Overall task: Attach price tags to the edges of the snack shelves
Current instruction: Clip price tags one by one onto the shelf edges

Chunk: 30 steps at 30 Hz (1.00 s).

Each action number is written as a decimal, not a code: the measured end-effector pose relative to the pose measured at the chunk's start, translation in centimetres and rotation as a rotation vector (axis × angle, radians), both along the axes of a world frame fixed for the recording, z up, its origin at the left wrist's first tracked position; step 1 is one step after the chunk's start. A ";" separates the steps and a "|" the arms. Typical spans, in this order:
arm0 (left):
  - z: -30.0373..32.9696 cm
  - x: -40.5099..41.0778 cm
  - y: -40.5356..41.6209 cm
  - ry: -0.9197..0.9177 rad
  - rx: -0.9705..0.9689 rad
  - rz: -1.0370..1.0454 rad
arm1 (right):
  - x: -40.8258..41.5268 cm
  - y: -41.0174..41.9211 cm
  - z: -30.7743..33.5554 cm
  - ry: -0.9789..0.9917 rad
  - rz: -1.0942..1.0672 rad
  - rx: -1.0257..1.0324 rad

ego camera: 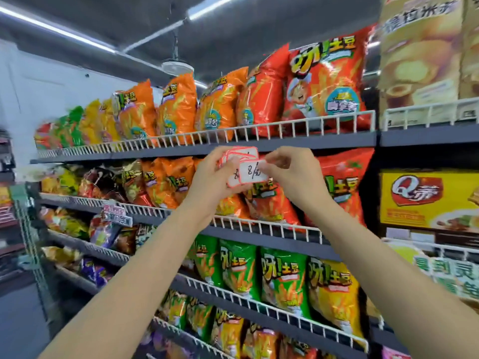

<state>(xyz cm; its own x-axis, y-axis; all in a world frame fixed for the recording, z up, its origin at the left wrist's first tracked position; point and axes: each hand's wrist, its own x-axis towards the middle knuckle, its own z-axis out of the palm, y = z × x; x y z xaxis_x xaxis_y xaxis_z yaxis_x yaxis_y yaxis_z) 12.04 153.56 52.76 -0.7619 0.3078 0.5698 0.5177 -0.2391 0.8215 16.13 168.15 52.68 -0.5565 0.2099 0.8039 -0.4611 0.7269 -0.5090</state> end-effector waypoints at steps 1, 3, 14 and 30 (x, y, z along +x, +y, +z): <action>0.1 -1.6 -0.7 -0.008 0.015 -0.004 | -1.4 -0.5 0.1 0.000 -0.014 0.000; 0.2 -4.6 -1.8 0.007 0.009 -0.017 | -4.2 -1.3 0.4 0.006 -0.018 -0.016; 2.9 -19.9 -5.5 0.081 -0.134 0.068 | -17.3 -5.5 3.6 0.067 -0.142 -0.046; 4.8 -27.0 -3.9 0.371 -0.346 -0.116 | -20.7 -7.1 6.8 0.192 -0.565 0.119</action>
<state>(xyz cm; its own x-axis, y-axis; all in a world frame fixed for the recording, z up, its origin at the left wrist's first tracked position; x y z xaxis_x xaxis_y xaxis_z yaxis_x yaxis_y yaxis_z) -14.96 149.69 57.58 -0.4779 0.5965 0.6448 0.7752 -0.0589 0.6290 -4.53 161.07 59.45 -0.2275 0.3334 0.9149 -0.0630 0.9326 -0.3555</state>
